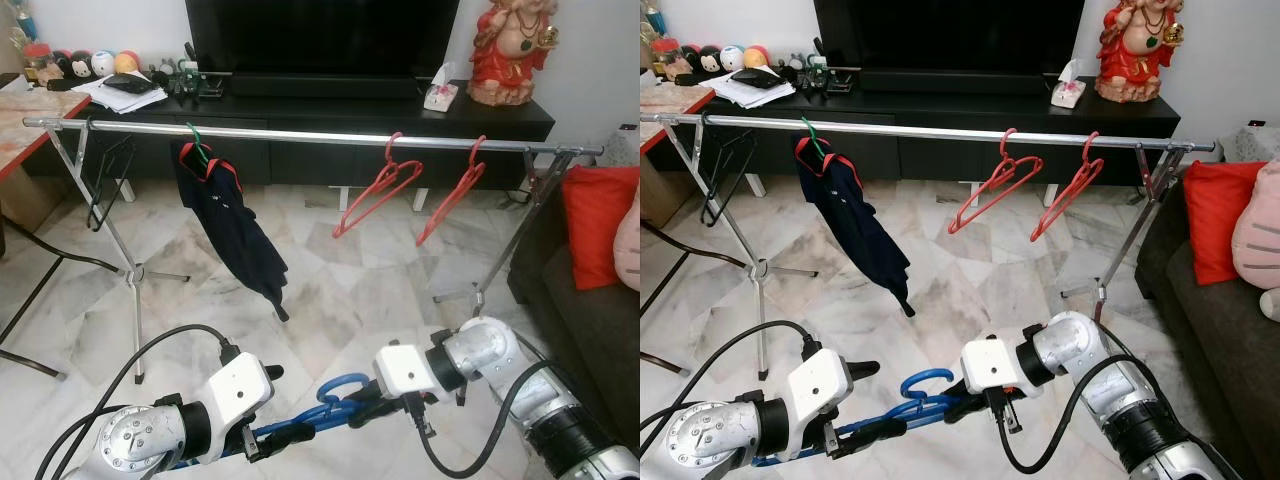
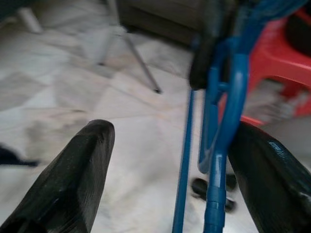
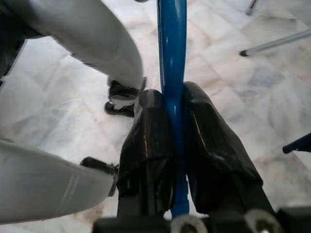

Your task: Hang hanger

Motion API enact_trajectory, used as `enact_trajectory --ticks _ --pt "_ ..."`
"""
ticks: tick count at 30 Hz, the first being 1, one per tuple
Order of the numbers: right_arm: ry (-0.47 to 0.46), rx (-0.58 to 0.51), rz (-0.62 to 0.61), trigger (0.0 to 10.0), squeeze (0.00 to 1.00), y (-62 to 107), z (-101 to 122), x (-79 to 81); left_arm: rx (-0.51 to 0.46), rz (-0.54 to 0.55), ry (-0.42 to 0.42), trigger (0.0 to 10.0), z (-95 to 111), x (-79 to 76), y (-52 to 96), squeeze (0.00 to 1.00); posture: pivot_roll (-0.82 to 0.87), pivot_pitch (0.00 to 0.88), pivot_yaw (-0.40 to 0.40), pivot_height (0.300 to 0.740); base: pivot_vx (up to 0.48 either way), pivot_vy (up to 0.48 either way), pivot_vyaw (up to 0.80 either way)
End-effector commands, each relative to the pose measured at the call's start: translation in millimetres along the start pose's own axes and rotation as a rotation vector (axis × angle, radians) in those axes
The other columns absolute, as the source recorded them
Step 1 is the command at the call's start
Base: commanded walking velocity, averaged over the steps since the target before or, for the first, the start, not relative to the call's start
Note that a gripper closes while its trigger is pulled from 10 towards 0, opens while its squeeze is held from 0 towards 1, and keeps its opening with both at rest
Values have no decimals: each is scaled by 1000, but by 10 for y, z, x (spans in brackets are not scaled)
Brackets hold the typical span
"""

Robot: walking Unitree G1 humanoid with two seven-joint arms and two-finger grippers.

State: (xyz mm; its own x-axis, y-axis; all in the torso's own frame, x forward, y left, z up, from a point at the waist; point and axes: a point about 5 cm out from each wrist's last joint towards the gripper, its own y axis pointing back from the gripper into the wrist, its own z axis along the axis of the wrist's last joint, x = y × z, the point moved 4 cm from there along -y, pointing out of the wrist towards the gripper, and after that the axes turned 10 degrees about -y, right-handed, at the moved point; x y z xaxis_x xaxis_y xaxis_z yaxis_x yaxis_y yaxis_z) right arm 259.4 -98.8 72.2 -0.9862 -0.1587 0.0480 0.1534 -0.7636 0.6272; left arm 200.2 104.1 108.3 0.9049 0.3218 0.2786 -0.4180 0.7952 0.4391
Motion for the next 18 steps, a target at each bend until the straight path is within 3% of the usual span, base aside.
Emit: enact_trajectory --ticks 1,5,9,13,18 --pt "79 10 76 10000 0 -56 139 112 5 -95 -24 10000 118 -60 140 0 -51 0 -54 740 0 0 0" --pt "98 -5 66 10000 0 -114 237 95 26 -96 -13 10000 73 -50 141 0 -51 0 -60 740 0 0 0" --pt "125 -38 67 10000 0 -226 382 92 44 -160 15 10000 20 -152 127 0 -48 0 -68 740 0 0 0" --pt "129 -18 19 10000 0 -327 392 17 29 -179 23 10000 63 -172 98 0 -47 0 -69 740 0 0 0" --pt "140 -40 37 10000 0 -418 465 51 81 -181 -34 10000 -8 -155 54 0 -44 0 -74 740 0 0 0"
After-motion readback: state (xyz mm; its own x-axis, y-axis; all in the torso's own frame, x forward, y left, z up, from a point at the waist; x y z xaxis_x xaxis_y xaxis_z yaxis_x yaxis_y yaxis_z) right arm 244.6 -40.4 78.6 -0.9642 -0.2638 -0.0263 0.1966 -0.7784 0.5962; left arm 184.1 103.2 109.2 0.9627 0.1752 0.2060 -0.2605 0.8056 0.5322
